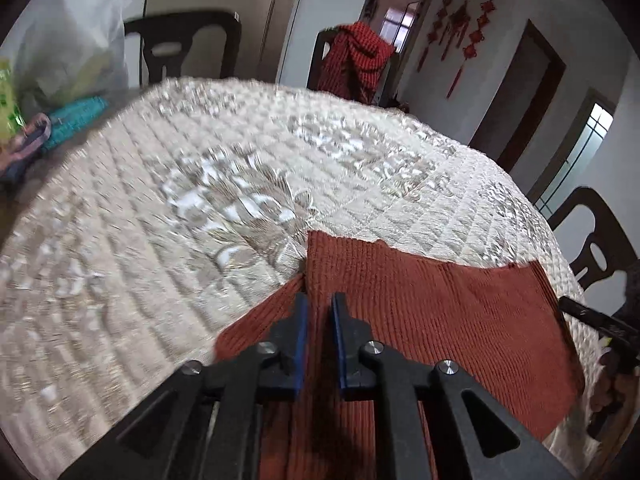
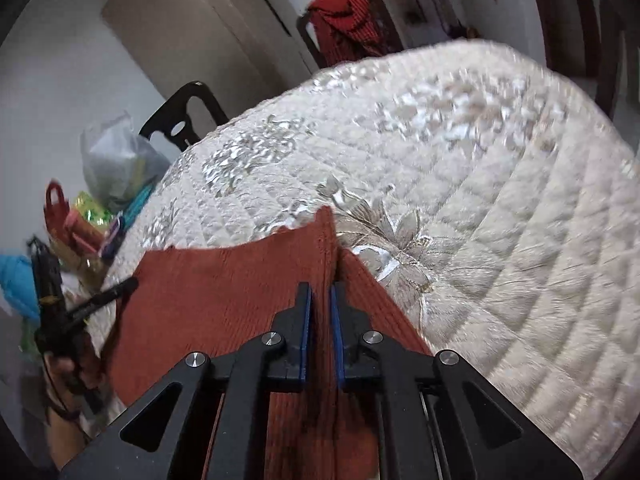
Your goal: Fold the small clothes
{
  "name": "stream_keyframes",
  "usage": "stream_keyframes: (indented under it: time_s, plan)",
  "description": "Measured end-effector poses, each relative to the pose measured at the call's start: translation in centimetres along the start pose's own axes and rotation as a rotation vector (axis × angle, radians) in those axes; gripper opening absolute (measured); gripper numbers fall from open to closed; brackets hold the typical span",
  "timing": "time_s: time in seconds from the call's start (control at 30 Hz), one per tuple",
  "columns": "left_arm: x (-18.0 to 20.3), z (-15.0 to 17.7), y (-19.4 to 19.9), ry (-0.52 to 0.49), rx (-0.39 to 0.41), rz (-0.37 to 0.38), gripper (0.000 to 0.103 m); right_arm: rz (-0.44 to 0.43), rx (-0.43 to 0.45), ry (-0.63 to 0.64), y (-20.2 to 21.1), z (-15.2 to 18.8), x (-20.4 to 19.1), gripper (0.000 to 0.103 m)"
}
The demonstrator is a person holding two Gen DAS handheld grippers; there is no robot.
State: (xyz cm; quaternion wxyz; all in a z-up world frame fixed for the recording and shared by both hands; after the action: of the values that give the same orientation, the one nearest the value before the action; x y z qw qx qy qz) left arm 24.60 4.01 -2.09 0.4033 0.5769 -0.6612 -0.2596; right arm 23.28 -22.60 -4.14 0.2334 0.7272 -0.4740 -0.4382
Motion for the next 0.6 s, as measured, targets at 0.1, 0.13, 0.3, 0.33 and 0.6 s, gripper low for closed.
stream_keyframes:
  time_s: [0.1,0.13,0.3,0.33,0.6]
  plan:
    - [1.2,1.6,3.1,-0.035,0.059,0.023,0.016,-0.017,0.040,0.060,2.5,2.0,-1.9,0.009]
    - [1.9,2.3,3.9,-0.048,0.075,0.035,0.021,-0.025,0.050,0.087,3.2,3.0,-2.7,0.009]
    - [5.7,7.3,5.5,-0.127,0.054,0.114,0.028,-0.029,0.028,0.184,3.2,7.3,-6.3,0.009]
    - [6.6,8.2,5.0,-0.143,0.032,0.116,0.028,-0.033,0.016,0.202,2.7,8.1,-6.9,0.009]
    - [8.1,9.7,2.7,-0.208,-0.056,0.049,0.028,0.049,-0.031,0.279,0.6,9.5,-8.1,0.009]
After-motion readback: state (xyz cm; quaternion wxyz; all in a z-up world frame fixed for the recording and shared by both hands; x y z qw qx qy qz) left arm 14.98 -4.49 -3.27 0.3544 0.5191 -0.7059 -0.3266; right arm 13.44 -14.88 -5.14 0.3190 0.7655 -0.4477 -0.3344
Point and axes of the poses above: each gripper's, at about its wrist camera, not at the fingertips, and y roughly against the way its jaws point, x to its right, z to its underside, the point moved 7 cm from there along -y, roughly the way its jaws point, and after that the axes turned 9 degrees about -x, right-handed, at the moved point
